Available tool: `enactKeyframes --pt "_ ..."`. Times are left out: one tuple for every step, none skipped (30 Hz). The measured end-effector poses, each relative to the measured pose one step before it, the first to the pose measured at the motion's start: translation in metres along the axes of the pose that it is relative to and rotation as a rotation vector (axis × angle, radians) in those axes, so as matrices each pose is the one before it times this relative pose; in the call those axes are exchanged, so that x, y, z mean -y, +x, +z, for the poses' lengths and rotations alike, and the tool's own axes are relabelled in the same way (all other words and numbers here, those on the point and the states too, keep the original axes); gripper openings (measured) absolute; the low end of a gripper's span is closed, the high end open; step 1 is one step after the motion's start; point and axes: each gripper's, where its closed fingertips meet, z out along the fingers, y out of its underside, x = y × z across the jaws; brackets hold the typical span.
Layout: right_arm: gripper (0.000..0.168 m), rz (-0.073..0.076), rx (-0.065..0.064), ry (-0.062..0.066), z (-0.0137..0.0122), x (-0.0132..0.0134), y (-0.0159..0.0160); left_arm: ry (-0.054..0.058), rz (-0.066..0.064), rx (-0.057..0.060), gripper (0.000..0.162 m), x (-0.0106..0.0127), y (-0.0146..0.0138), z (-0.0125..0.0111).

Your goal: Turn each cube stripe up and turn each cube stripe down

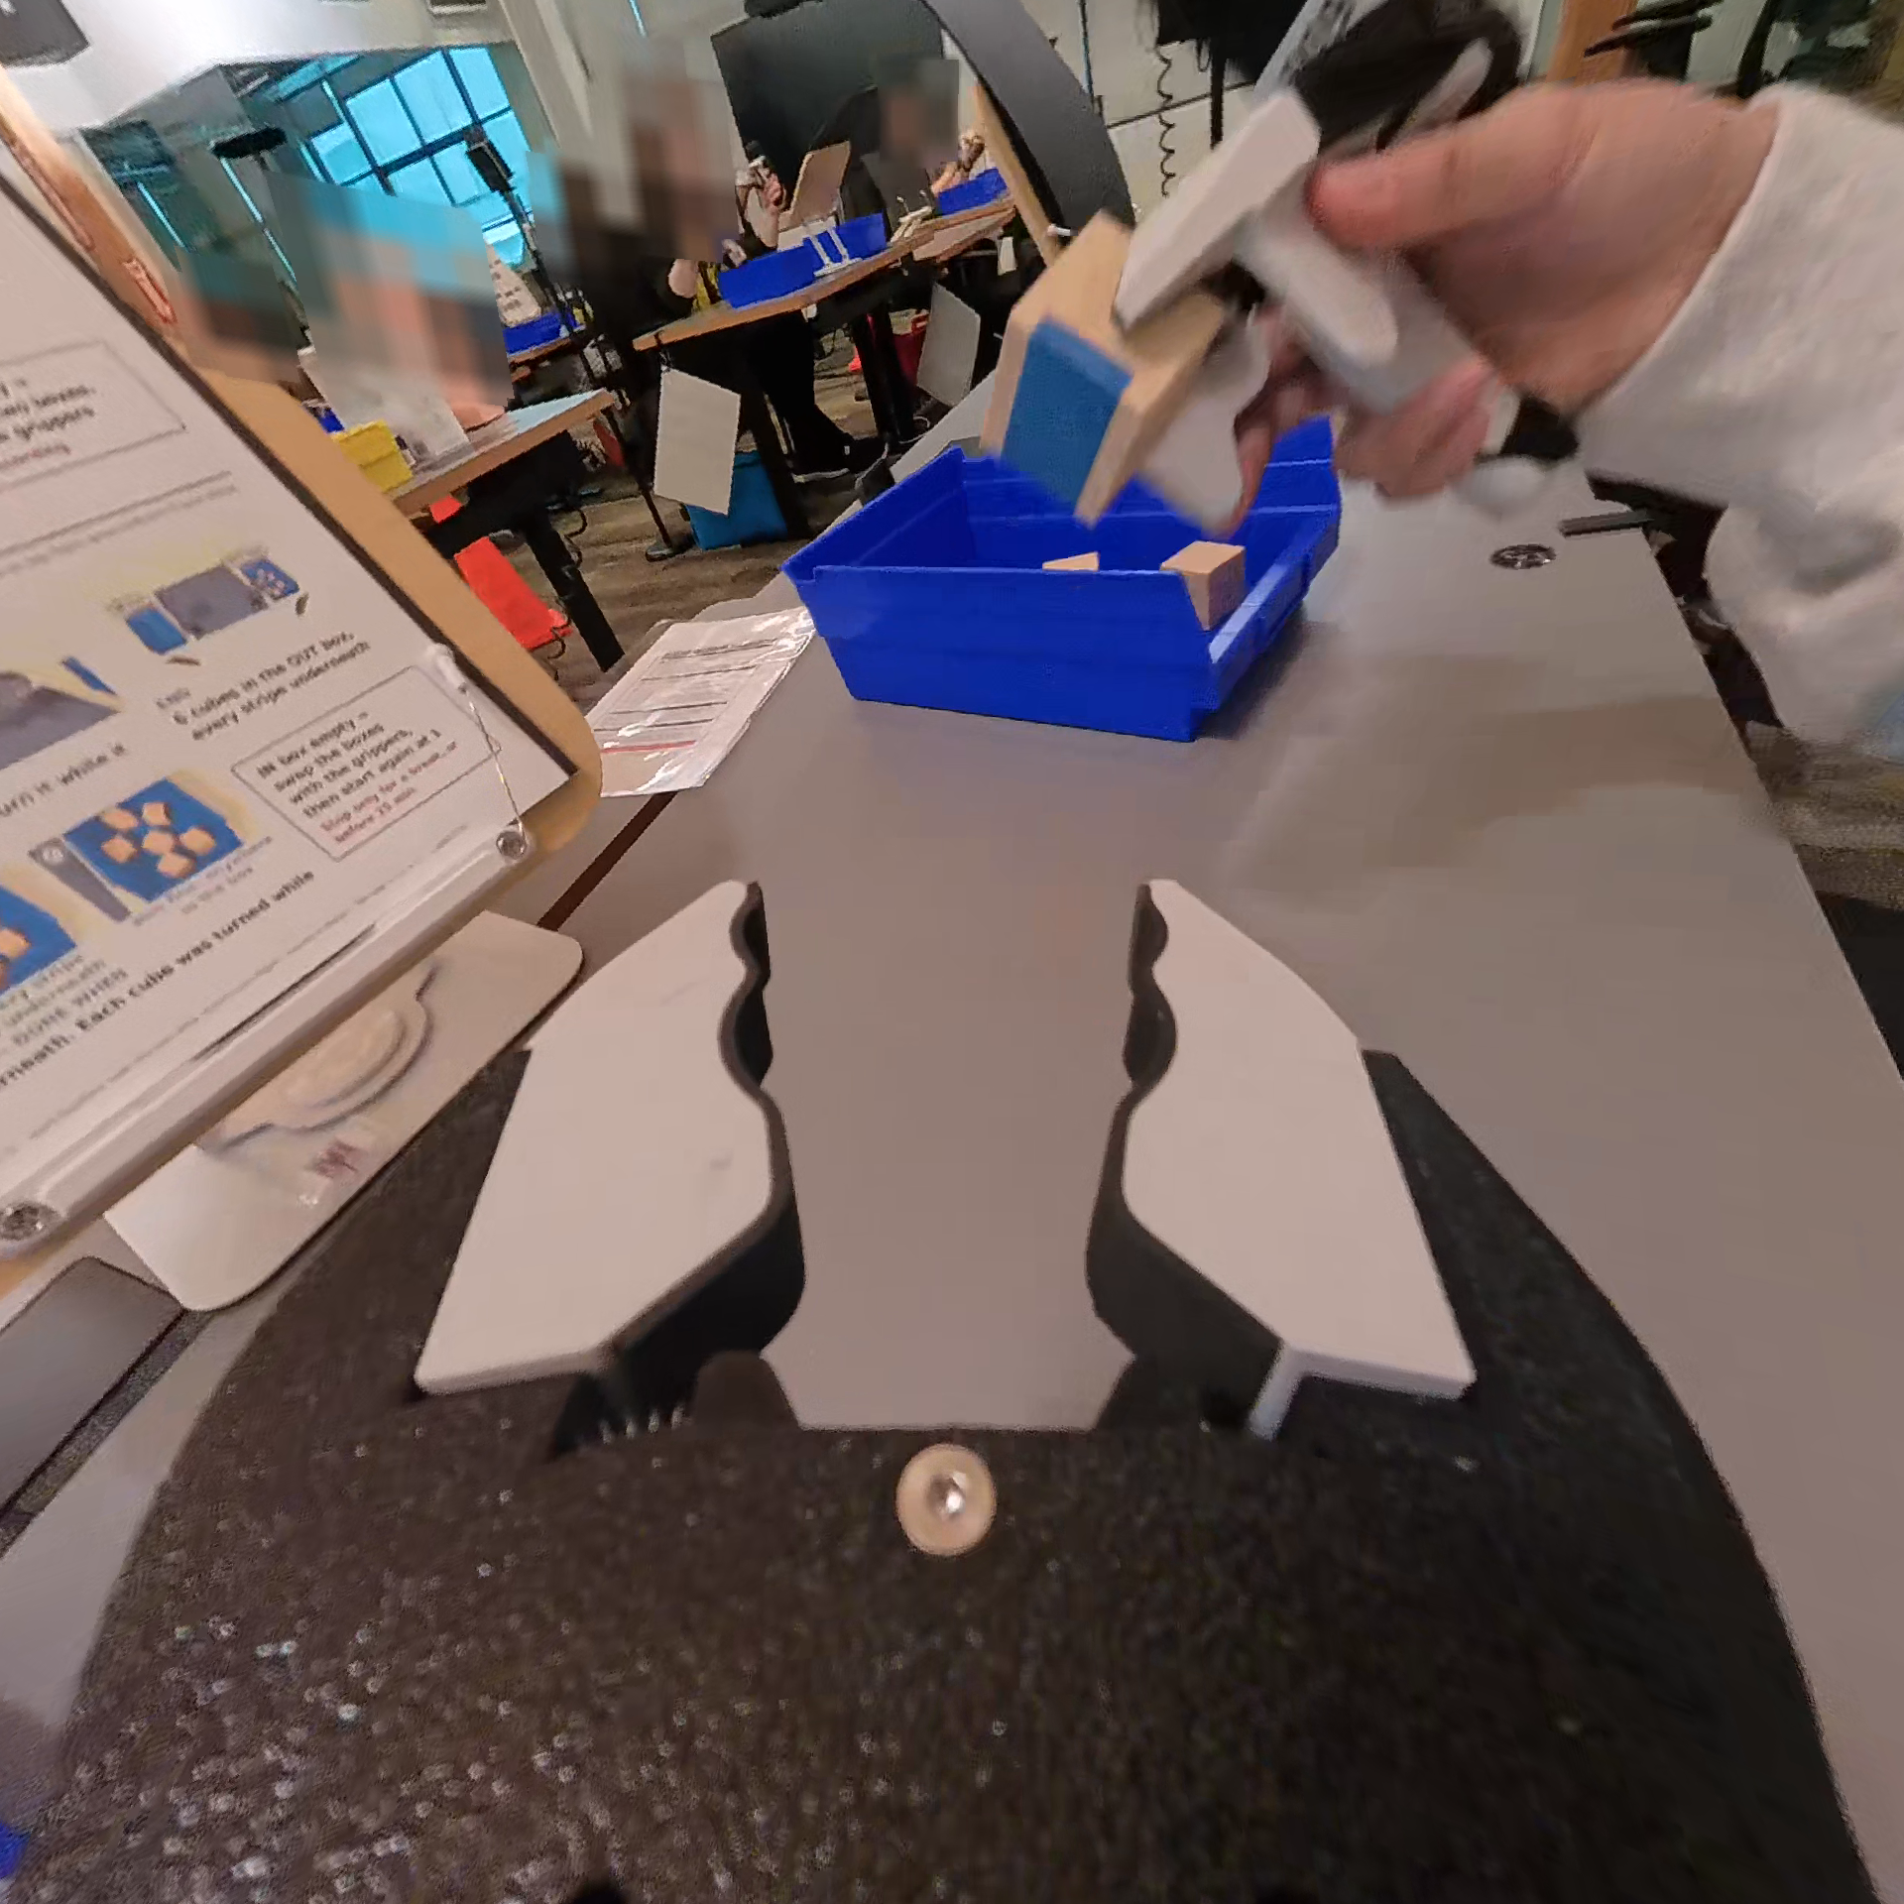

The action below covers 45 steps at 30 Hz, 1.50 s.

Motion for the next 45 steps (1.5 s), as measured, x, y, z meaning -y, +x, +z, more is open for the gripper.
enactKeyframes --pt "0.048 -0.0553 -0.0996 -0.0014 -0.01862 0.01224 0.01370 -0.0050 -0.0125 0.0056 0.066 -0.00346 -0.00108 0.00063" --pt "0.048 -0.0590 -0.1009 -0.0125 -0.01726 0.01041 0.01679 -0.0068 -0.0112 0.0038 0.065 -0.00365 -0.00076 0.00089" --pt "0.048 -0.0561 -0.1132 -0.0180 -0.01561 0.00894 0.02174 -0.0036 -0.0089 0.0046 0.065 -0.00330 -0.00051 0.00120" --pt "0.048 -0.0438 -0.1298 -0.0145 -0.01334 0.00822 0.02759 -0.0006 -0.0076 0.0030 0.065 -0.00275 -0.00024 0.00145" --pt "0.048 -0.0342 -0.1336 -0.0178 -0.00987 0.00655 0.03103 -0.0005 -0.0071 -0.0017 0.064 -0.00243 0.00063 0.00160" --pt "0.048 -0.0224 -0.1119 -0.0284 -0.00518 0.00390 0.02939 -0.0014 -0.0065 -0.0026 0.064 -0.00239 0.00057 0.00189" --pt "0.048 -0.0136 -0.0816 -0.0395 -0.00017 0.00157 0.02583 -0.0019 -0.0059 0.0001 0.064 -0.00228 0.00027 0.00207" --pt "0.048 -0.0043 -0.0641 -0.0432 0.00420 0.00069 0.02328 -0.0022 -0.0049 -0.0008 0.064 -0.00199 0.00047 0.00194" --pt "0.048 0.0029 -0.0527 -0.0491 0.00767 -0.00051 0.02094 -0.0026 -0.0039 -0.0041 0.063 -0.00202 0.00079 0.00201" --pt "0.048 -0.0010 -0.0394 -0.0517 0.01055 -0.00096 0.01771 -0.0026 -0.0019 -0.0024 0.063 -0.00187 0.00046 0.00169" --pt "0.048 -0.0042 -0.0414 -0.0556 0.01210 -0.00179 0.01644 -0.0027 0.0006 0.0016 0.062 -0.00187 -0.00027 0.00135" --pt "0.048 -0.0119 -0.0382 -0.0724 0.01326 -0.00444 0.01457 -0.0029 -0.0003 0.0040 0.062 -0.00193 -0.00084 0.00095" --pt "0.049 -0.0129 -0.0378 -0.0678 0.01378 -0.00410 0.01274 -0.0013 -0.0041 0.0021 0.062 -0.00167 -0.00066 0.00065" --pt "0.049 -0.0082 -0.0345 -0.0536 0.01343 -0.00236 0.01074 0.0020 -0.0071 -0.0008 0.061 -0.00124 -0.00046 0.00026" --pt "0.048 0.0024 -0.0209 -0.0393 0.01289 -0.00077 0.00752 0.0039 -0.0087 -0.0008 0.061 -0.00095 -0.00054 0.00023" --pt "0.049 0.0139 -0.0006 -0.0358 0.01247 -0.00065 0.00367 0.0036 -0.0105 0.0001 0.060 -0.00100 -0.00060 0.00009" --pt "0.049 0.0150 0.0134 -0.0319 0.01152 0.00013 0.00043 0.0021 -0.0102 -0.0010 0.060 -0.00127 -0.00027 -0.00006" --pt "0.049 -0.0007 0.0081 -0.0250 0.01007 0.00120 0.00011 -0.0007 -0.0059 -0.0007 0.059 -0.00151 -0.00030 -0.00041" --pt "0.049 -0.0077 -0.0090 -0.0218 0.00895 0.00134 0.00168 -0.0026 -0.0007 0.0032 0.059 -0.00165 -0.00087 -0.00069" --pt "0.049 -0.0096 -0.0116 -0.0258 0.00806 0.00084 0.00169 -0.0048 0.0017 0.0055 0.058 -0.00193 -0.00109 -0.00099" --pt "0.049 -0.0125 -0.0056 -0.0281 0.00764 0.00043 0.00048 -0.0047 0.0005 0.0052 0.058 -0.00165 -0.00134 -0.00092" --pt "0.049 -0.0129 -0.0051 -0.0256 0.00757 0.00049 0.00032 -0.0015 -0.0025 0.0030 0.058 -0.00119 -0.00103 -0.00083" --pt "0.049 -0.0095 -0.0107 -0.0249 0.00763 0.00013 0.00128 0.0014 -0.0063 0.0012 0.058 -0.00073 -0.00076 -0.00059" --pt "0.049 -0.0047 -0.0072 -0.0251 0.00752 -0.00046 0.00087 0.0029 -0.0087 0.0001 0.057 -0.00056 -0.00039 -0.00025" --pt "0.049 -0.0056 0.0031 -0.0257 0.00732 -0.00095 -0.00089 0.0015 -0.0090 -0.0021 0.057 -0.00095 0.00019 -0.00004" --pt "0.049 -0.0071 0.0090 -0.0198 0.00708 -0.00059 -0.00212 -0.0018 -0.0062 -0.0041 0.057 -0.00122 0.00063 0.00020" --pt "0.049 -0.0034 0.0075 -0.0114 0.00636 0.00030 -0.00170 -0.0042 -0.0005 -0.0026 0.057 -0.00152 0.00060 0.00028" --pt "0.049 -0.0029 0.0033 -0.0098 0.00570 0.00032 -0.00086 -0.0068 0.0033 0.0011 0.057 -0.00157 0.00017 0.00032" --pt "0.049 0.0008 0.0054 -0.0126 0.00510 -0.00028 -0.00060 -0.0092 0.0035 0.0006 0.057 -0.00181 0.00015 0.00043" --pt "0.049 0.0053 0.0150 -0.0124 0.00449 -0.00068 -0.00180 -0.0093 0.0027 -0.0023 0.057 -0.00177 0.00065 0.00055" --pt "0.049 0.0067 0.0157 -0.0038 0.00390 0.00026 -0.00182 -0.0052 0.0030 -0.0026 0.057 -0.00123 0.00087 0.00038" --pt "0.049 0.0081 0.0119 -0.0065 0.00316 -0.00036 -0.00103 -0.0020 0.0029 -0.0022 0.057 -0.00090 0.00082 0.00030" --pt "0.049 0.0093 0.0056 -0.0057 0.00250 -0.00074 0.00008 -0.0019 0.0010 -0.0013 0.057 -0.00079 0.00048 0.00041" --pt "0.049 0.0123 0.0057 -0.0011 0.00209 -0.00025 0.00001 -0.0016 -0.0009 0.0005 0.057 -0.00069 -0.00004 0.00042" --pt "0.049 0.0123 0.0138 -0.0047 0.00211 -0.00104 -0.00147 -0.0012 -0.0026 0.0010 0.056 -0.00066 -0.00018 0.00041" --pt "0.049 0.0088 0.0157 -0.0102 0.00233 -0.00191 -0.00206 -0.0005 -0.0036 -0.0007 0.056 -0.00023 0.00001 0.00024" --pt "0.049 -0.0034 0.0029 -0.0074 0.00222 -0.00139 -0.00059 0.0024 -0.0023 -0.0020 0.056 0.00042 0.00026 -0.00011" --pt "0.049 -0.0062 -0.0137 -0.0028 0.00187 -0.00100 0.00143 0.0049 -0.0005 -0.0018 0.056 0.00085 0.00041 -0.00042" --pt "0.049 -0.0064 -0.0156 -0.0084 0.00161 -0.00187 0.00149 0.0050 -0.0003 -0.0002 0.056 0.00086 0.00009 -0.00043" --pt "0.049 -0.0094 -0.0095 -0.0076 0.00184 -0.00173 0.00037 0.0042 -0.0008 0.0008 0.056 0.00058 -0.00011 -0.00036" --pt "0.049 -0.0088 -0.0034 -0.0043 0.00179 -0.00125 -0.00034 0.0017 -0.0018 -0.0008 0.056 0.00021 0.00000 -0.00025" --pt "0.049 0.0007 -0.0021 0.0052 0.00103 0.00009 -0.00039 0.0006 -0.0020 0.0001 0.056 0.00009 -0.00024 -0.00016" --pt "0.049 0.0038 -0.0013 0.0091 -0.00004 0.00084 -0.00022 0.0017 -0.0006 0.0021 0.056 0.00003 -0.00034 -0.00018" --pt "0.049 -0.0022 -0.0034 0.0030 -0.00011 0.00006 0.00003 0.0011 0.0007 0.0014 0.056 -0.00010 -0.00026 -0.00008" --pt "0.050 -0.0068 -0.0026 0.0050 -0.00032 0.00025 -0.00010 -0.0003 0.0005 0.0013 0.056 -0.00038 -0.00036 -0.00008"
